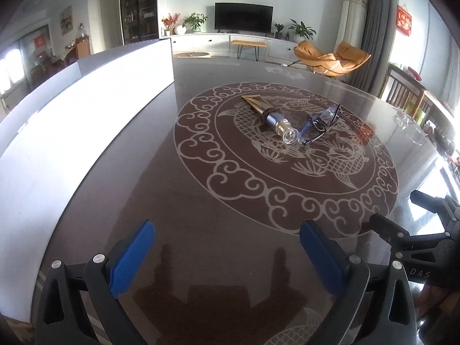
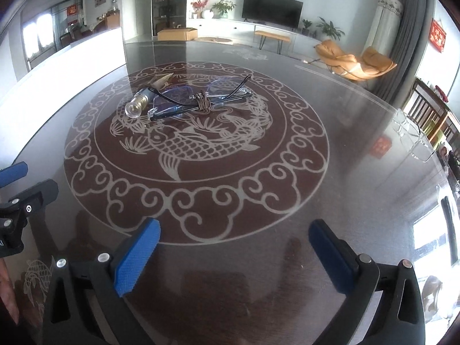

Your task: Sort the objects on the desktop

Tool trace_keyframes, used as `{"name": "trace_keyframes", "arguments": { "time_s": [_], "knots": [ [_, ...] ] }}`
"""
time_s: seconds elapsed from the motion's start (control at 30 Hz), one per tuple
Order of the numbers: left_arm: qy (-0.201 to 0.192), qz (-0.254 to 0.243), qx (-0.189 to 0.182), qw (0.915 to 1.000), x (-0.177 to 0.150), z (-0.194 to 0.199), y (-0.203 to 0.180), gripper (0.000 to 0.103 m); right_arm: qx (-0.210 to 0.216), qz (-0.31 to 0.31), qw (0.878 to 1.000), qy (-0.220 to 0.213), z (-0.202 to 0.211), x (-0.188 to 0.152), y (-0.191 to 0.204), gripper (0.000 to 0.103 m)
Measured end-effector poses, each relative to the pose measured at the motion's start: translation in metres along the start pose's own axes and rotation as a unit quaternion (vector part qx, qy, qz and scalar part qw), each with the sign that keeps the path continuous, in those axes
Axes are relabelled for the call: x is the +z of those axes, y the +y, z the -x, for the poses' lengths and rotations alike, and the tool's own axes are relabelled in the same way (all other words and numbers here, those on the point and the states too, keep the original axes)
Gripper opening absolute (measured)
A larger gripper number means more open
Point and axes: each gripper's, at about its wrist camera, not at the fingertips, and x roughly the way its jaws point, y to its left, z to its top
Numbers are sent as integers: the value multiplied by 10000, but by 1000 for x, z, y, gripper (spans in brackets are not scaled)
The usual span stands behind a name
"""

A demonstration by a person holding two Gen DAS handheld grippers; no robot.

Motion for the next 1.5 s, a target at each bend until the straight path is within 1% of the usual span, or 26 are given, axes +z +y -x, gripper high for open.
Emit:
{"name": "trace_keyframes", "arguments": {
  "time_s": [0.17, 0.27, 0.33, 0.4, 0.57, 0.73, 0.93, 1.5],
  "knots": [
    [52, -5, -36, 10000, 0, -2, 0, 103, 341, -271, 9990, 134, -6, -1, -17, 103],
    [193, 151, -145, 9996, 1, -7, 6, 103, 320, -261, 9991, 128, -5, -3, -15, 103],
    [348, 351, -290, 9984, 2, -14, 13, 102, 320, -261, 9991, 128, -5, -3, -15, 103],
    [307, 392, -345, 9982, 2, -15, 15, 103, 320, -260, 9991, 128, -5, -3, -15, 103],
    [430, 128, -92, 9989, 1, -19, 4, 103, 321, -259, 9991, 128, -5, -3, -15, 103],
    [476, 49, -41, 9988, 0, -20, 2, 103, 321, -259, 9991, 129, -5, -3, -16, 103],
    [544, -89, 107, 9984, -1, -21, -3, 103, 321, -259, 9991, 129, -5, -3, -16, 103],
    [546, -99, 114, 9984, -2, -20, -3, 103, 322, -259, 9991, 130, -5, -3, -16, 103]
  ]
}}
